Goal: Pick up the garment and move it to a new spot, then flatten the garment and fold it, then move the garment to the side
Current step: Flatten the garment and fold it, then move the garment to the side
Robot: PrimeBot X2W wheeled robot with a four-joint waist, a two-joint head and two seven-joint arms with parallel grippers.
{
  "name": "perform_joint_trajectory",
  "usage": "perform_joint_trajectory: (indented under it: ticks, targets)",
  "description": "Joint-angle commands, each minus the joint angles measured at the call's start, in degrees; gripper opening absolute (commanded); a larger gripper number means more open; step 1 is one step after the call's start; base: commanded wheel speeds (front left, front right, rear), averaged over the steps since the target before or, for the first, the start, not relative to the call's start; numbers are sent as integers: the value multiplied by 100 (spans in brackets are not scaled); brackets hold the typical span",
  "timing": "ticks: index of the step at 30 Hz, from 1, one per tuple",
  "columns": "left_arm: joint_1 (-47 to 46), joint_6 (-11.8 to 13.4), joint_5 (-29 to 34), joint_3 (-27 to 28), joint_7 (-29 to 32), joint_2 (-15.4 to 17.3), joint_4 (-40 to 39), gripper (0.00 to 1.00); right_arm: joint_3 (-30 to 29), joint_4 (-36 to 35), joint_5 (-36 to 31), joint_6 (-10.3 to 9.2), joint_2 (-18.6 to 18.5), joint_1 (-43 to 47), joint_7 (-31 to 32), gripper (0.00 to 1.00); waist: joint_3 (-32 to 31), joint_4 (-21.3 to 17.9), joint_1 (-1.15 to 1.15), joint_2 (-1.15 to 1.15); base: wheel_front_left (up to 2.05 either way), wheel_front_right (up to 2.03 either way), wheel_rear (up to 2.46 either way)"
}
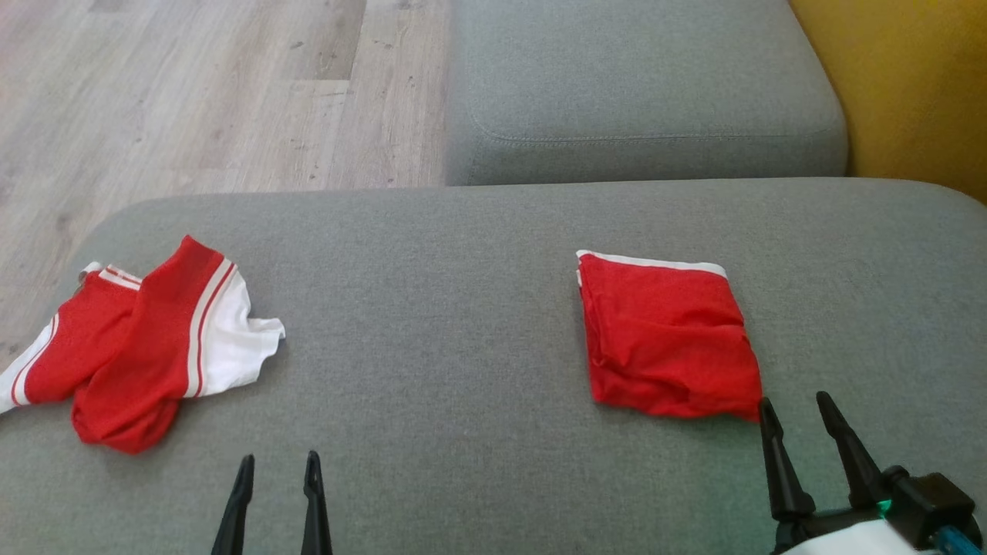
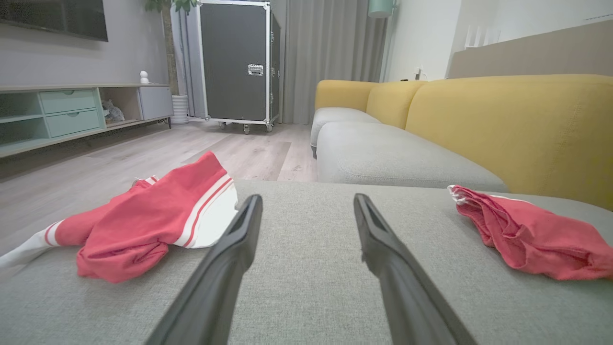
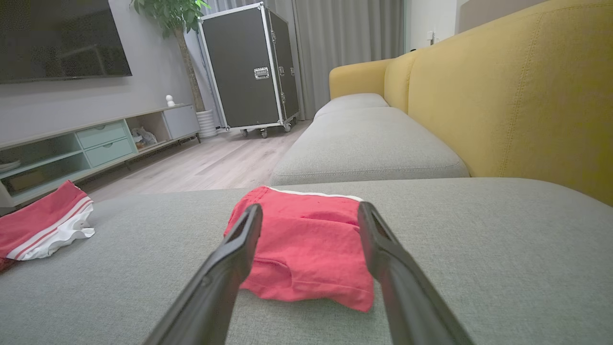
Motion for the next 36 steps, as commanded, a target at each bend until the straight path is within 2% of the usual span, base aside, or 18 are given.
perform_joint_trajectory:
  ticks: [1, 28, 36]
  targets:
    - [-208, -8, 73, 222, -29, -42, -151, 100, 87, -198, -62, -4, -30, -153, -62, 100, -5, -9, 0, 0, 0, 0, 0]
    - [-224, 7, 92, 131, -29, -42, -169, 100, 171, 54, -34, -4, -108, -164, -62, 100, 120, -116, 0, 0, 0, 0, 0]
    - [-434, 78, 30, -84, -29, -42, -212, 100, 204, 606, 19, -4, -415, -729, -62, 100, 481, 0, 0, 0, 0, 0, 0]
